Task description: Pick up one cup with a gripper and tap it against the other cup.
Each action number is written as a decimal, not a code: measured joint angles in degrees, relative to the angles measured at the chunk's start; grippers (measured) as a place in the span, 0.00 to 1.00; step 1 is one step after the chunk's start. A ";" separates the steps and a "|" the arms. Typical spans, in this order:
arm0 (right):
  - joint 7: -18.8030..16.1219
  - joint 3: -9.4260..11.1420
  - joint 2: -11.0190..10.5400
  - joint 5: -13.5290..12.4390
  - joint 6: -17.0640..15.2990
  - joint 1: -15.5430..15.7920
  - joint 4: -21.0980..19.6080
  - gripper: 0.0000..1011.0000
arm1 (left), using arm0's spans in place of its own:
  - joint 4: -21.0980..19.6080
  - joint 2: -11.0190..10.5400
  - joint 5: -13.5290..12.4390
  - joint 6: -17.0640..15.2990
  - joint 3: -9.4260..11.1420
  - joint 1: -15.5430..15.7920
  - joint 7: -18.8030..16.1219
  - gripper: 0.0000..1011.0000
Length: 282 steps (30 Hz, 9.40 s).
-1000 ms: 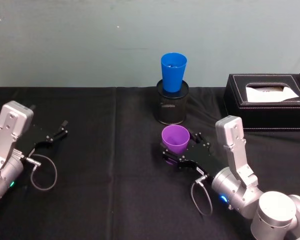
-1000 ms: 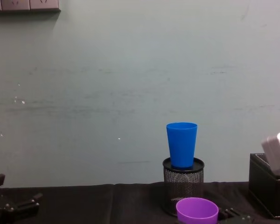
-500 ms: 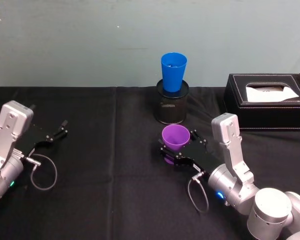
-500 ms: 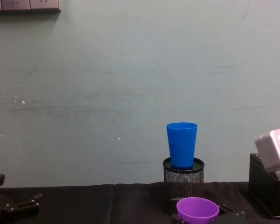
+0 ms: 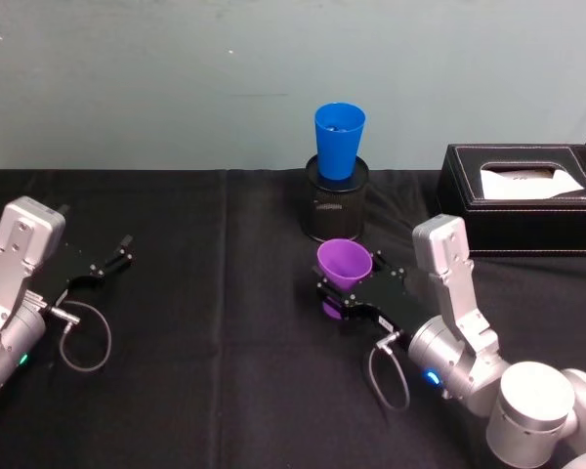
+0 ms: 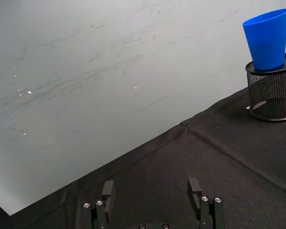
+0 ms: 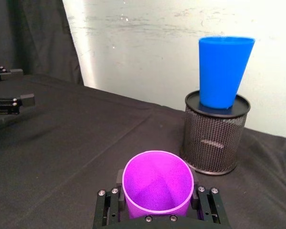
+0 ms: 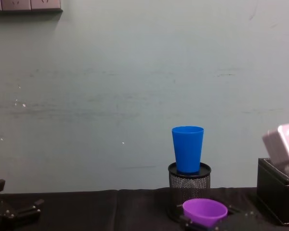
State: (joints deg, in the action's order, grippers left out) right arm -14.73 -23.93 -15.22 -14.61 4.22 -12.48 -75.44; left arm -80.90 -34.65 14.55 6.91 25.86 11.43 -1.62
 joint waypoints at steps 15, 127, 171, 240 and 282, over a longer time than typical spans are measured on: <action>-1.53 5.21 -3.14 -2.56 -13.08 2.09 -16.02 0.73 | 0.00 0.00 0.00 0.00 0.00 0.00 0.00 0.99; -1.59 5.92 -3.33 -3.41 -14.60 2.35 -17.25 0.73 | 0.00 0.00 0.00 0.00 0.00 0.00 0.00 0.99; -1.59 5.92 -3.33 -3.40 -14.60 2.35 -17.25 0.73 | 0.00 0.00 0.00 0.00 0.00 0.00 0.00 0.99; -1.36 5.19 -2.23 -2.30 -16.58 -1.96 -14.49 0.73 | 0.00 0.00 0.00 0.00 0.00 0.00 0.00 0.99; -1.08 4.20 5.40 -2.34 -17.83 -17.98 6.66 0.73 | 0.00 0.00 0.00 0.00 0.00 0.00 0.00 0.99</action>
State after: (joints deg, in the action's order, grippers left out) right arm -15.81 -19.73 -9.82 -16.95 -13.61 -30.46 -68.78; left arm -80.90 -34.64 14.55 6.91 25.86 11.43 -1.62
